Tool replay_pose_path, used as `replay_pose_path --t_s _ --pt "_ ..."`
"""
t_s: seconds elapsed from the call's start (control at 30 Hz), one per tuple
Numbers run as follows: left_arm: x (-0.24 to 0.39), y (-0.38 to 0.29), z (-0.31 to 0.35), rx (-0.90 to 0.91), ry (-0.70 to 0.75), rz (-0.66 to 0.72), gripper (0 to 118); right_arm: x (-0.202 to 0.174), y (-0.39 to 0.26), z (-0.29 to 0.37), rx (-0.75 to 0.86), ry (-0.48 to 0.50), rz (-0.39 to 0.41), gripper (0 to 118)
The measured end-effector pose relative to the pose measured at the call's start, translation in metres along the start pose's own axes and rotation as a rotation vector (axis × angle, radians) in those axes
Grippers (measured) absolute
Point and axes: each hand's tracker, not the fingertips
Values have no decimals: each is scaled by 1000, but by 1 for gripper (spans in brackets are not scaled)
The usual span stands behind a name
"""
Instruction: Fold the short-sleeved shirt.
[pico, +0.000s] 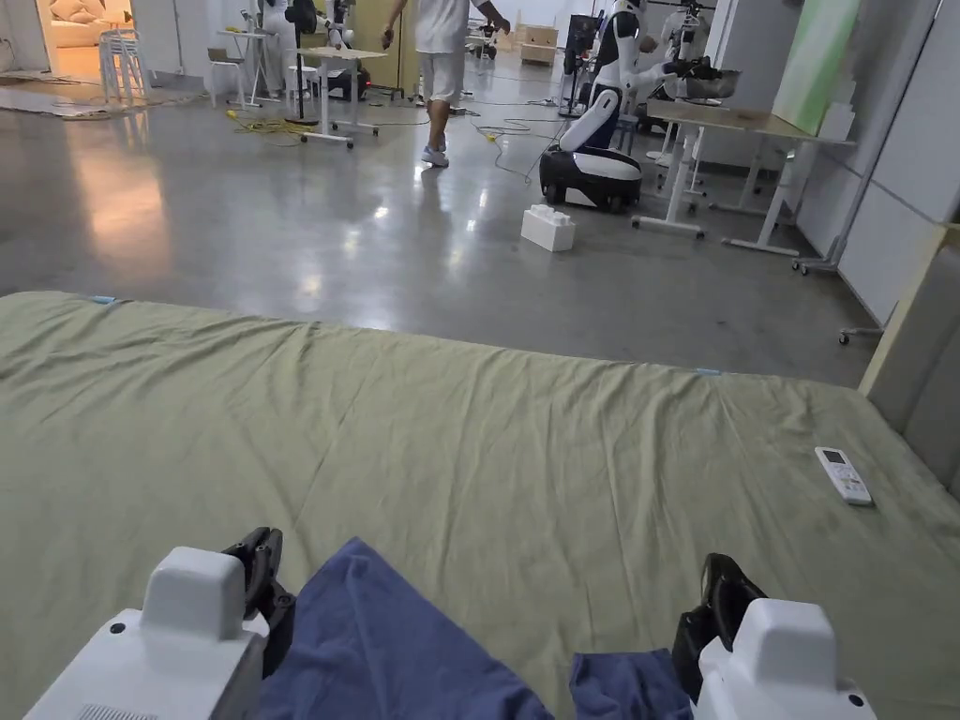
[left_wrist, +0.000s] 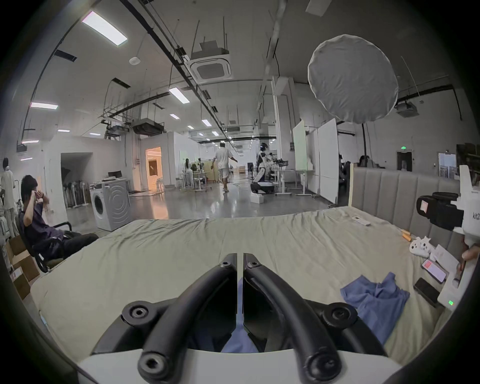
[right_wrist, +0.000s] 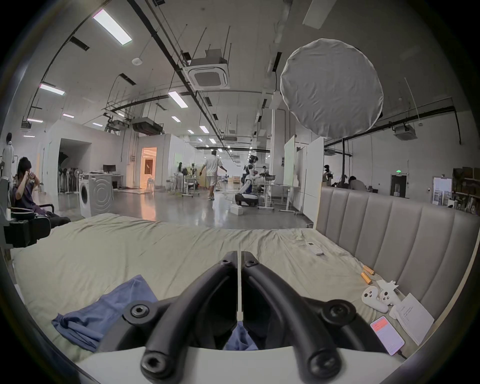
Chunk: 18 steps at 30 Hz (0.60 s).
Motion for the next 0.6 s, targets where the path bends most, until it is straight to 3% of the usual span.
replay_pose_path --t_s 0.37,0.6 --pt "-8 -27 -19 -155 -35 57 0 5 -20 -7 -53 -11 -3 0" --pt "-32 -40 -113 -339 -60 94 0 9 -43 -30 -139 -6 -1 0"
